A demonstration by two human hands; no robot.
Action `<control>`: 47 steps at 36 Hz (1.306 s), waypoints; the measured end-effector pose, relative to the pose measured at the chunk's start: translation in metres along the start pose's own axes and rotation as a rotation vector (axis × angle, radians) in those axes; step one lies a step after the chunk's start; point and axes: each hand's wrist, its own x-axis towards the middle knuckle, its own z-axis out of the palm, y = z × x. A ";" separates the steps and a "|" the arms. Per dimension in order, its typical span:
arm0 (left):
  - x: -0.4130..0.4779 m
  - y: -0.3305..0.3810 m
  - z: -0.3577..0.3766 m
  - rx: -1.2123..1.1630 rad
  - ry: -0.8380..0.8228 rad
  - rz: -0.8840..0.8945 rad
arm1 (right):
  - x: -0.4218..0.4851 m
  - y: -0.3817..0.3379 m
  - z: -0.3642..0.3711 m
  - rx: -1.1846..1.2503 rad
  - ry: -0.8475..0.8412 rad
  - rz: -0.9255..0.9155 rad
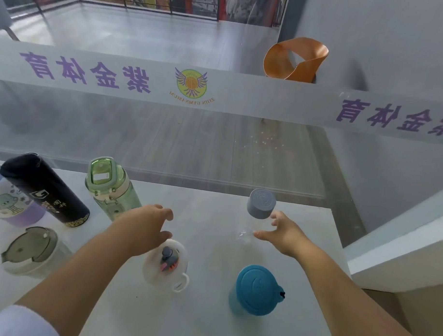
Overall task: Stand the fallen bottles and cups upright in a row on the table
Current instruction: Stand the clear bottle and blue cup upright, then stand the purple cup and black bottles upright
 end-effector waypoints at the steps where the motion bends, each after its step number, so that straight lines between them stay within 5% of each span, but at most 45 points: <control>1: -0.003 -0.001 -0.002 0.014 0.006 0.005 | -0.004 -0.001 -0.004 -0.028 -0.003 0.023; 7: -0.029 -0.010 -0.014 0.053 0.063 0.030 | -0.040 -0.022 -0.030 -0.494 0.170 -0.011; 18: -0.109 -0.066 -0.030 0.141 0.190 0.032 | -0.144 -0.117 -0.011 -0.660 0.369 -0.244; 47: -0.350 -0.360 0.053 -0.063 0.140 -0.369 | -0.280 -0.350 0.285 -0.859 -0.032 -0.636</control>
